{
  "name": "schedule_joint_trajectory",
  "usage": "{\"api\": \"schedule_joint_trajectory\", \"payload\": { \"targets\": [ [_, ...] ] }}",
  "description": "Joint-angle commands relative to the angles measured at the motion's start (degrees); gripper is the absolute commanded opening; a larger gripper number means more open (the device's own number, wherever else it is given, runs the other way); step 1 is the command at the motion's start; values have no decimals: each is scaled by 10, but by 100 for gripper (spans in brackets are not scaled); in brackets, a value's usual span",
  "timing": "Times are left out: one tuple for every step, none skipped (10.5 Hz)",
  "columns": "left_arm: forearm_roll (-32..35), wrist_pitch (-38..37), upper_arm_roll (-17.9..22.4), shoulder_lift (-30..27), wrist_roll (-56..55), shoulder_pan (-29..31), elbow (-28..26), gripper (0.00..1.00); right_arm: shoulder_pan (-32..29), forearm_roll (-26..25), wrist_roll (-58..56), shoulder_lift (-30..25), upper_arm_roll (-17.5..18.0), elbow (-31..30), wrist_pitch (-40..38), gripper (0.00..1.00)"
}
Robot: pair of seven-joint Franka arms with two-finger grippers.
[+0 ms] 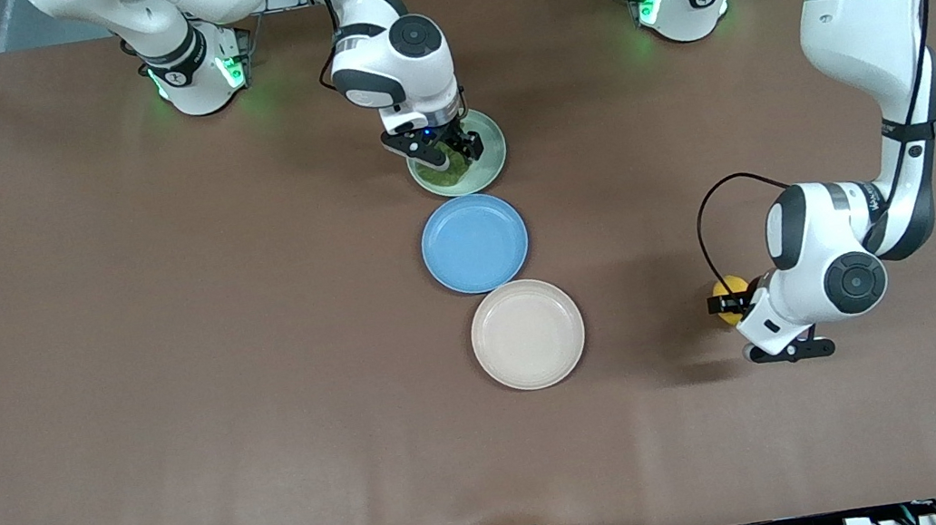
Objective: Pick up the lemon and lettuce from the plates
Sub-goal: 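Lift the lemon off the plate while the right gripper lowers onto the lettuce, then set the lemon on the table and open the left gripper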
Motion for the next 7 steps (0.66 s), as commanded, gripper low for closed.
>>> {"api": "schedule_joint_trajectory", "payload": {
  "targets": [
    [20,-12,2,-48,-1,0,29,100,-1,-74,78,34,4,1,28,100],
    [19,-12,2,-75,-1,2,33,100,1,-77,80,38,4,1,29,100],
    [14,-13,0,-103,0,4,40,100,1,-82,81,42,4,1,29,100],
    [6,-13,-2,-123,-4,6,40,100,1,-85,81,44,4,1,29,100],
    [-18,-13,-1,-143,-6,10,40,100,3,-86,81,48,4,1,29,100],
    [-27,-14,0,-165,-6,10,39,100,3,-93,81,54,4,1,29,100],
    [-21,-45,2,-187,-5,9,37,100,3,-97,81,57,4,1,28,100]
  ]
}}
